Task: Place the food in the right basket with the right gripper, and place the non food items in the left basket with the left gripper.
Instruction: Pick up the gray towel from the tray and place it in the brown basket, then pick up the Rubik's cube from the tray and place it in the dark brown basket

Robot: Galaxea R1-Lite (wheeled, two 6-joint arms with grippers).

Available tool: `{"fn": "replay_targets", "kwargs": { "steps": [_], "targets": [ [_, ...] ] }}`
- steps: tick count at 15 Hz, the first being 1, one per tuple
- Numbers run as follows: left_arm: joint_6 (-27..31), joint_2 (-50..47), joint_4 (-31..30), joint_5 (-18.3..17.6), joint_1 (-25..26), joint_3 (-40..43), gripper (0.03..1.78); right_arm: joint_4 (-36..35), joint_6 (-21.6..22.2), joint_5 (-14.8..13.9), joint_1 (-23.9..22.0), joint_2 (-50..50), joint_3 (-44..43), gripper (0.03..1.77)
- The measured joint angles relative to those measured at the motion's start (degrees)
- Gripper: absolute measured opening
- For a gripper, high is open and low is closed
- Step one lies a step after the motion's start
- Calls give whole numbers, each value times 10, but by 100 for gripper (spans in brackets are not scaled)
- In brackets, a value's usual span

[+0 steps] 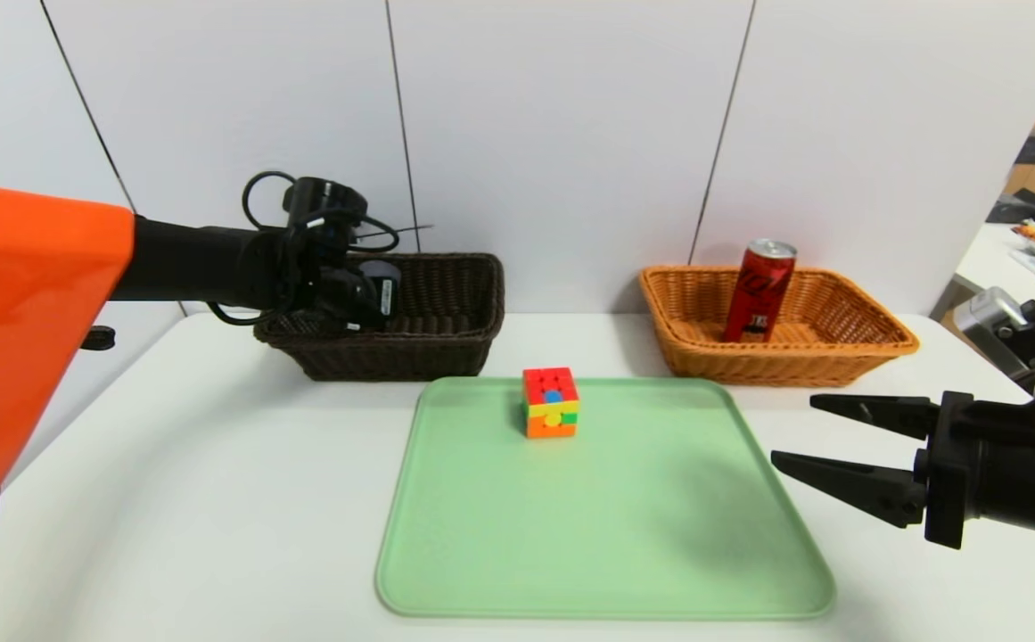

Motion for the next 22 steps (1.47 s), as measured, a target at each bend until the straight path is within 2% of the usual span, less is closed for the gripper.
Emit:
{"fn": "replay_targets", "kwargs": {
  "steps": [2, 5, 8, 12, 16, 18, 22],
  "targets": [
    [-1, 1, 0, -1, 0, -8, 90, 0, 0, 0, -3, 1, -2, 170],
    [-2, 1, 0, -3, 0, -15, 116, 0, 0, 0, -4, 2, -3, 170],
    [-10, -1, 0, -2, 0, -16, 134, 0, 0, 0, -5, 2, -3, 170],
    [-22, -39, 2, -3, -6, -13, 148, 0, 0, 0, -5, 2, -3, 170],
    [-53, -105, 28, -3, -60, 5, 157, 0, 0, 0, -5, 1, -4, 170],
    [-69, -134, 49, -2, -104, 16, 160, 0, 0, 0, -5, 0, -4, 170],
    [-99, -163, 55, 12, -199, 45, 164, 0, 0, 0, -5, -2, -1, 170]
  ]
}}
